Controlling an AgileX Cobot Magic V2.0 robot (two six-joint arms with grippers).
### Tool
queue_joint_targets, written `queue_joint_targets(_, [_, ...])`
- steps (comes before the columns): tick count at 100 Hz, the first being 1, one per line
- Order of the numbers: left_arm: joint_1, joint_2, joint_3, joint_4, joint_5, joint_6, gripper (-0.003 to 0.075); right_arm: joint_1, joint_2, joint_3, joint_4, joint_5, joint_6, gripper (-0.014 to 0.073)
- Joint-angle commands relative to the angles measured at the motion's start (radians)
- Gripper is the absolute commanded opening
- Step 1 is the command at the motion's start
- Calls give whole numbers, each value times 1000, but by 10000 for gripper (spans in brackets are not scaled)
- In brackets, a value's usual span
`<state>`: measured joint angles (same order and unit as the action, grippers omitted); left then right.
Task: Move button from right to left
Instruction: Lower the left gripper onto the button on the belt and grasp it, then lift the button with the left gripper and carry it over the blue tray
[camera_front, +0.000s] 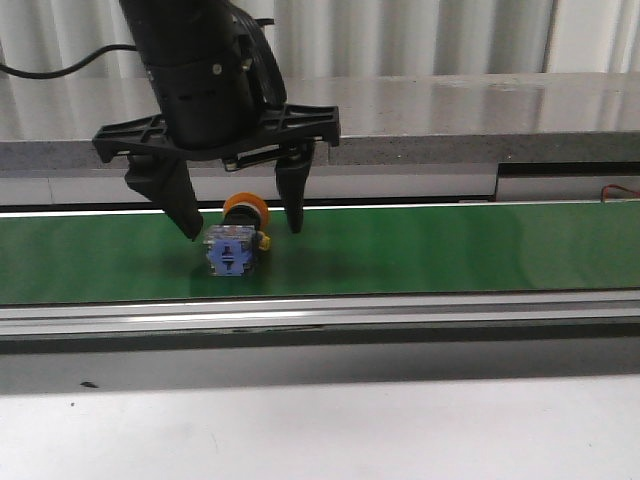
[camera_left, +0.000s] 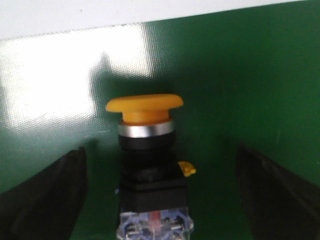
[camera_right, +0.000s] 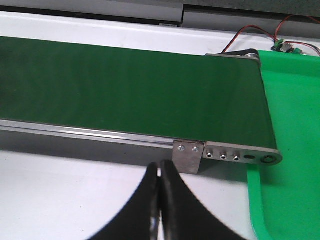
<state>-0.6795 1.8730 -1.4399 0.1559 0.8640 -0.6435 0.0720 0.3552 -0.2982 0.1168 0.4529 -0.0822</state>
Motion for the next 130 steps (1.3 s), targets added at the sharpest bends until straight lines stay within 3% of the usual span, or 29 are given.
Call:
queue_joint_targets(1, [10,-36,-35,2,-12,-2,467,2,1,-26,-6,-76,-9,-68])
queue_joint_targets(16, [17,-32,-35,0,-2,-2,161,2,1,-26,-6,-76,-9,-68])
queue_joint_targets(26, [29,-41,-35,0,5,-2,59,2,1,-26,-6,-76,-9,-68])
queue_joint_targets(51, [118,-104,-35,-15,49,48,51,2,1,-26,-6,-76,-9,-68])
queue_joint_targets(110, [560,-196,-35,-180,190,580,51,2,1,-26,-6,-76,-9,-68])
queue_joint_targets(130, [706,-196,-35,-189,249,694,51,2,1,-26,-6,-76,-9,-68])
